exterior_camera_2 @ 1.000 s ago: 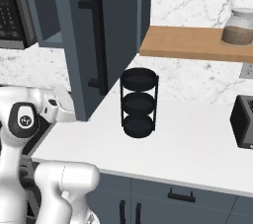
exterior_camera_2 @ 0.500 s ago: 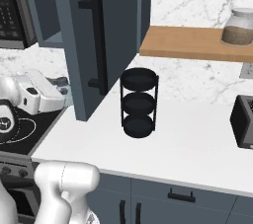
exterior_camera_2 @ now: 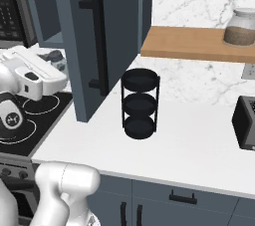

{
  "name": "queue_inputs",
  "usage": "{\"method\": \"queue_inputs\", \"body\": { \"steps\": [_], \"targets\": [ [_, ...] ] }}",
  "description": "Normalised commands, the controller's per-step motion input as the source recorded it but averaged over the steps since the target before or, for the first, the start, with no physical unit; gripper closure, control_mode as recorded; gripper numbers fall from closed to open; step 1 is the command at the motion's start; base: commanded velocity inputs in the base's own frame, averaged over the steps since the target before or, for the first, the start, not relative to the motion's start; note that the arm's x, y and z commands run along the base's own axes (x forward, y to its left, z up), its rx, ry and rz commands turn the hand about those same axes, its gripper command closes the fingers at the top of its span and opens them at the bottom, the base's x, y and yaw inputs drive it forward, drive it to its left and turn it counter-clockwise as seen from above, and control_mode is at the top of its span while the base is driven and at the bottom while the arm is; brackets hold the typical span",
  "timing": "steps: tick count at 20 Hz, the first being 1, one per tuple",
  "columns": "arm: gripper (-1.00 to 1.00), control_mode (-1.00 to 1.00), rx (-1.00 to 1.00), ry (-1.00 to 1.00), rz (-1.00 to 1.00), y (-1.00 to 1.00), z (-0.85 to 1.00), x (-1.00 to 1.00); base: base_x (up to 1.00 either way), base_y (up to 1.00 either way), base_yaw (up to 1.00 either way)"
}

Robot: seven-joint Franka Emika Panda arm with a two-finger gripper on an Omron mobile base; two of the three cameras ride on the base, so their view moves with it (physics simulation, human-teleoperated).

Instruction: Put the shaker and condiment bottle from the counter next to their counterparts in the cabinet.

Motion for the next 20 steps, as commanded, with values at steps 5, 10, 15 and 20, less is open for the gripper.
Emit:
{"method": "queue_inputs", "body": {
  "steps": [5,10,15,20],
  "targets": [
    [1.00,-1.00,0.00,-0.07,0.05,0.00,0.85,0.00,0.00,0.00,0.00],
    [1.00,-1.00,-0.03,0.06,0.08,0.17,0.38,0.06,0.00,0.00,0.00],
    [1.00,-1.00,-0.02,0.05,0.02,0.02,-0.04,0.34,0.00,0.00,0.00],
    [1.00,-1.00,0.00,0.10,0.03,-0.02,-0.05,0.41,0.00,0.00,0.00]
  ]
}}
